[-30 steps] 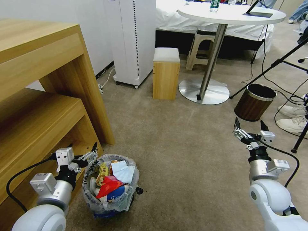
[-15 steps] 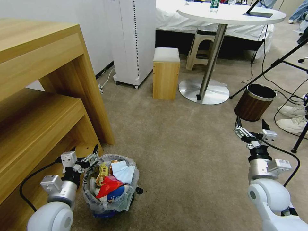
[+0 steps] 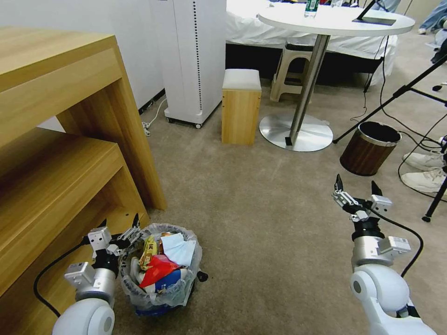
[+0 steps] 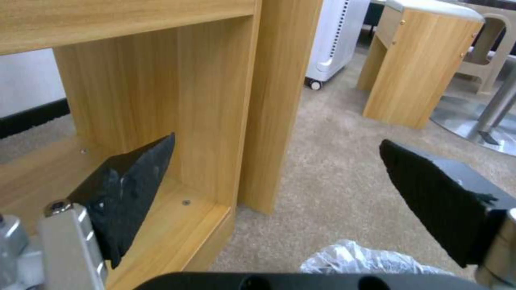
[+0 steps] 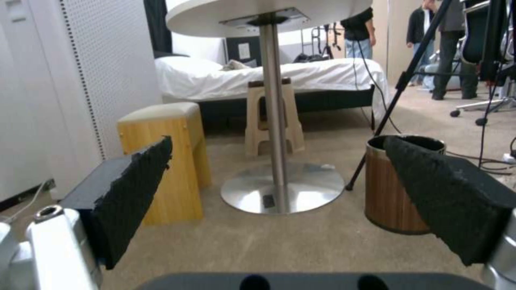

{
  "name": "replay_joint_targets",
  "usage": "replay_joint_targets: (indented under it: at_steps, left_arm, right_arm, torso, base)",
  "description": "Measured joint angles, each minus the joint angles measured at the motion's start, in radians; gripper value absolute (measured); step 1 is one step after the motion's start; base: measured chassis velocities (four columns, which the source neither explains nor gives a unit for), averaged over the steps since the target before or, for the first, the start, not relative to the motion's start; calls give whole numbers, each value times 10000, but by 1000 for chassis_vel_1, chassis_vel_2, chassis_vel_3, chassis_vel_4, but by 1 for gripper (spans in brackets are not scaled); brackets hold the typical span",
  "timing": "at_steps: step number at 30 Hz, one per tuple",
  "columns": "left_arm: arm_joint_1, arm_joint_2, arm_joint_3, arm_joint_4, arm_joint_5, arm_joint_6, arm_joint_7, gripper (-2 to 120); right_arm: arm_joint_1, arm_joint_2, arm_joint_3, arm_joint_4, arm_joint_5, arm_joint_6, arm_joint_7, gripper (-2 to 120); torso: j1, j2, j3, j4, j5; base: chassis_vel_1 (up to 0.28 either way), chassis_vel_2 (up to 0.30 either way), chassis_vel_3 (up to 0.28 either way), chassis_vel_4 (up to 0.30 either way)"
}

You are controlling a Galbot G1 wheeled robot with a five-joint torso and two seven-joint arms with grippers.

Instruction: Pick up the trash bin and place the garbage on the floor into it.

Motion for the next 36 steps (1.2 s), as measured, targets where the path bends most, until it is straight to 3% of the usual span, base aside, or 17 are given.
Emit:
replay_joint_targets:
  at_steps: [36]
  left_arm:
    - [107, -141, 19, -250, 21, 261, -81, 100]
  right_arm:
    - [79, 74, -238, -472, -446, -76, 47, 100]
  torso:
    - [0, 3, 0, 0, 0]
  base:
    - [0, 0, 0, 0]
